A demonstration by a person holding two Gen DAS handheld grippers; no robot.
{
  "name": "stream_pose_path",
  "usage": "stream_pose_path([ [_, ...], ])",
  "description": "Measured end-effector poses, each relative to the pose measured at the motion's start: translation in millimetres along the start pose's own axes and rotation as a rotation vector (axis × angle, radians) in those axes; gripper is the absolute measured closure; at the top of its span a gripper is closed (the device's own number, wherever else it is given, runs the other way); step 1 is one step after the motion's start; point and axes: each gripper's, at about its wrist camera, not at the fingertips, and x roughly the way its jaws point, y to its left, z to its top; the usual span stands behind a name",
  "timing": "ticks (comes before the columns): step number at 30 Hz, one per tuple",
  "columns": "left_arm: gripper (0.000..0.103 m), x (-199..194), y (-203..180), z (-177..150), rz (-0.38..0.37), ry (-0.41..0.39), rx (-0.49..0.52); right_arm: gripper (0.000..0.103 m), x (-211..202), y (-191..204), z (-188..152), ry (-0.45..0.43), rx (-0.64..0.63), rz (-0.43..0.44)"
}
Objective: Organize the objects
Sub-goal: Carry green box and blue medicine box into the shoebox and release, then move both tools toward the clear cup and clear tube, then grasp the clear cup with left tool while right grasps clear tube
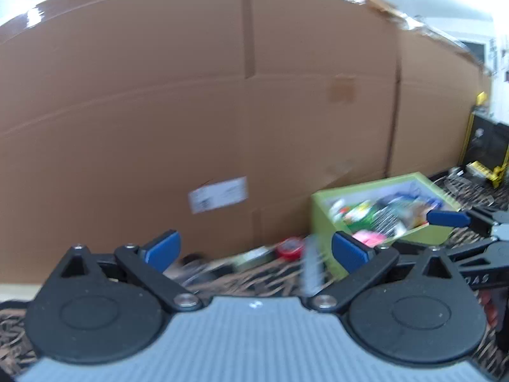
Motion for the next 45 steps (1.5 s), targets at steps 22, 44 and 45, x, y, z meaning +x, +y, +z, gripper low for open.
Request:
stream_pose_path([
  [22, 0.0, 10.6, 109.8, -64.5, 0.116, 0.112, -0.118, 0.018, 147.4, 59.4, -62.6, 0.287, 0.05, -0.307],
  [44, 0.0, 152.3, 105.5, -64.0, 0.055, 0.177, -0.237, 0.068, 150.6, 49.7, -68.7, 0.222, 0.069, -0.28],
  [45, 0.0, 159.2, 105.6, -65.0, 0.059, 0.185, -0.242, 0.069, 143.5, 50.8, -71.5, 0.226, 0.052, -0.25],
])
